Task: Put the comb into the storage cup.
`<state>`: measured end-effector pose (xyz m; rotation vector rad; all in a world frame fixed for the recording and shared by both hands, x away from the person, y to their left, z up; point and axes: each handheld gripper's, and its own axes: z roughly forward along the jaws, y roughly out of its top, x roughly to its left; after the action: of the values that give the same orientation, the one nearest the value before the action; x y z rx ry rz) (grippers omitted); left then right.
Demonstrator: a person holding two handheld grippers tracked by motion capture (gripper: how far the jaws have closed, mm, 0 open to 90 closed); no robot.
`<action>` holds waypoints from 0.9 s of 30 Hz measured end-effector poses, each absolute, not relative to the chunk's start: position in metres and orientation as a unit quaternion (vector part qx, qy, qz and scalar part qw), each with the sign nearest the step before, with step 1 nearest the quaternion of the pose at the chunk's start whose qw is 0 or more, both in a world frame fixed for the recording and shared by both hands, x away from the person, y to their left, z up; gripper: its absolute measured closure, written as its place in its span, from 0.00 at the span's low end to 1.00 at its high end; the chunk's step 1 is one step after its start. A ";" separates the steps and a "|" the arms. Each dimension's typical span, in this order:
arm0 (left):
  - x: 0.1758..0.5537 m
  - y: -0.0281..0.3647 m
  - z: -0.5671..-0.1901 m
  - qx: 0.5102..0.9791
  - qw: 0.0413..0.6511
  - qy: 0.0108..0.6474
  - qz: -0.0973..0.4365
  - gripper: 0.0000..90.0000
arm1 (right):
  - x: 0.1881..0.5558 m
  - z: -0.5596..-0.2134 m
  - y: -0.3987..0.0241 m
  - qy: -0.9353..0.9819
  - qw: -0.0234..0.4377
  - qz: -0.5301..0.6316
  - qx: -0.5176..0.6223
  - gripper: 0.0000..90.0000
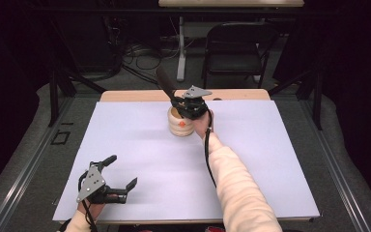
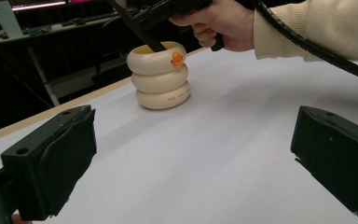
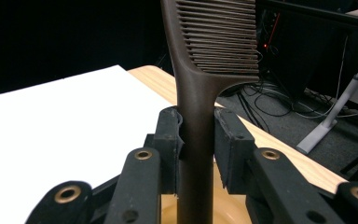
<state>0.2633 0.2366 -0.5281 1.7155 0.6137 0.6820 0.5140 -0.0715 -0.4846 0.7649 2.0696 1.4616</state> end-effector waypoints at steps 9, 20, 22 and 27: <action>0.263 0.236 -0.528 0.729 0.563 0.261 0.289 0.00 | 0.513 -0.492 -0.074 0.768 0.240 0.524 0.280 0.80; 0.263 0.236 -0.528 0.729 0.563 0.261 0.289 0.00 | 0.514 -0.498 -0.073 0.777 0.229 0.515 0.282 0.80; 0.263 0.236 -0.528 0.729 0.563 0.261 0.290 0.00 | 0.514 -0.499 -0.073 0.779 0.229 0.511 0.282 0.80; 0.263 0.236 -0.528 0.729 0.562 0.260 0.290 0.00 | 0.515 -0.499 -0.074 0.782 0.227 0.506 0.283 0.80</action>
<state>0.2634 0.2363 -0.5281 1.7172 0.6134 0.6821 0.5147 -0.0736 -0.4994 0.7812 2.1562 1.3946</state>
